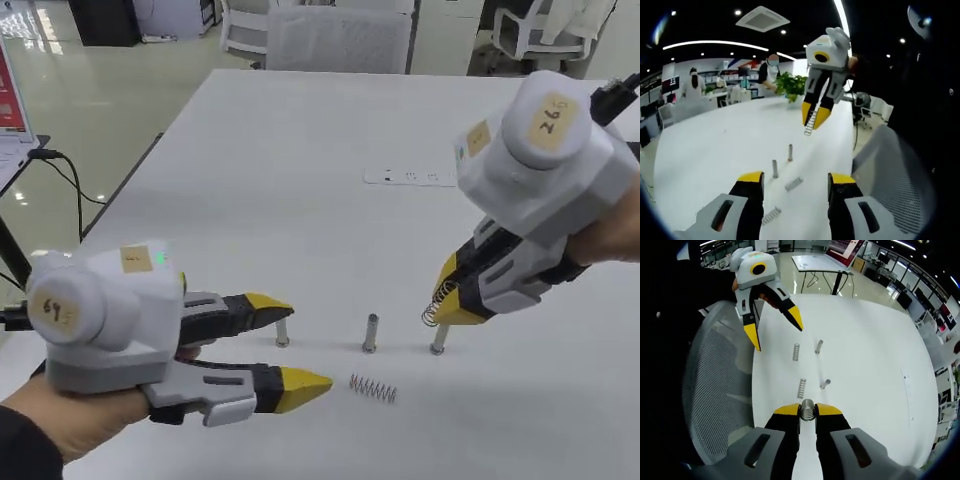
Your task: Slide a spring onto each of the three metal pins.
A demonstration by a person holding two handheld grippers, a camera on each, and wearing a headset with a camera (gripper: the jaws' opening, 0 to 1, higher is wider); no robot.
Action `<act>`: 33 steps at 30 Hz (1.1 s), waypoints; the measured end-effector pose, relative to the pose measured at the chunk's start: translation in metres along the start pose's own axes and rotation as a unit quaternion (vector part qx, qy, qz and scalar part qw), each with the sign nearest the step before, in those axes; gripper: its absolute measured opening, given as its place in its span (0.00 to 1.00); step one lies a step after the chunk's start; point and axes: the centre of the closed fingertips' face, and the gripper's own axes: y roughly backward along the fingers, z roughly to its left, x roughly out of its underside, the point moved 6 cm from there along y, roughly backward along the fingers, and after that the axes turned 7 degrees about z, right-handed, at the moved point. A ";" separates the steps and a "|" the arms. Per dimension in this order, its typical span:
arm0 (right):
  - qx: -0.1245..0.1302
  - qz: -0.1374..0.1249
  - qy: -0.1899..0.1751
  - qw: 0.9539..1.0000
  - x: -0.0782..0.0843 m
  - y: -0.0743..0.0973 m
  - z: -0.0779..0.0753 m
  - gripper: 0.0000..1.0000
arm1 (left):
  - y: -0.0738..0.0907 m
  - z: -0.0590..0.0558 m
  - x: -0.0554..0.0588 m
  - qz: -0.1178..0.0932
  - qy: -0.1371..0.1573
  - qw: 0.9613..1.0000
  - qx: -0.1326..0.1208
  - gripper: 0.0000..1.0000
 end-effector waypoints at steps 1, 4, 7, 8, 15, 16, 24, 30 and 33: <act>0.002 0.002 -0.002 1.000 0.002 0.001 -0.003 0.08 | 0.005 0.000 0.001 -0.002 0.005 1.000 -0.004 0.47; 0.009 0.005 -0.010 1.000 0.007 0.002 -0.011 0.08 | 0.015 -0.001 0.003 -0.007 0.012 1.000 -0.017 0.49; 0.013 0.011 -0.017 1.000 0.010 0.001 -0.019 0.08 | 0.024 -0.004 0.002 -0.015 0.017 0.999 -0.026 0.51; 0.015 0.015 -0.016 1.000 0.011 -0.001 -0.022 0.08 | 0.027 -0.006 0.001 -0.021 0.019 0.999 -0.029 0.51; 0.014 0.037 -0.024 0.999 0.020 -0.014 -0.038 0.08 | 0.030 -0.015 0.001 -0.033 0.024 0.998 -0.041 0.52; 0.014 0.040 -0.025 0.999 0.022 -0.016 -0.040 0.08 | 0.029 -0.016 0.001 -0.034 0.025 0.998 -0.041 0.52; 0.002 0.065 -0.037 0.997 0.037 -0.045 -0.051 0.08 | 0.022 -0.021 0.005 -0.032 0.028 0.998 -0.039 0.52; -0.005 0.065 -0.046 0.997 0.041 -0.054 -0.052 0.08 | 0.019 -0.022 0.009 -0.026 0.031 0.999 -0.035 0.51; 0.000 0.067 -0.046 0.997 0.041 -0.055 -0.054 0.08 | 0.018 -0.021 0.010 -0.026 0.032 0.999 -0.034 0.51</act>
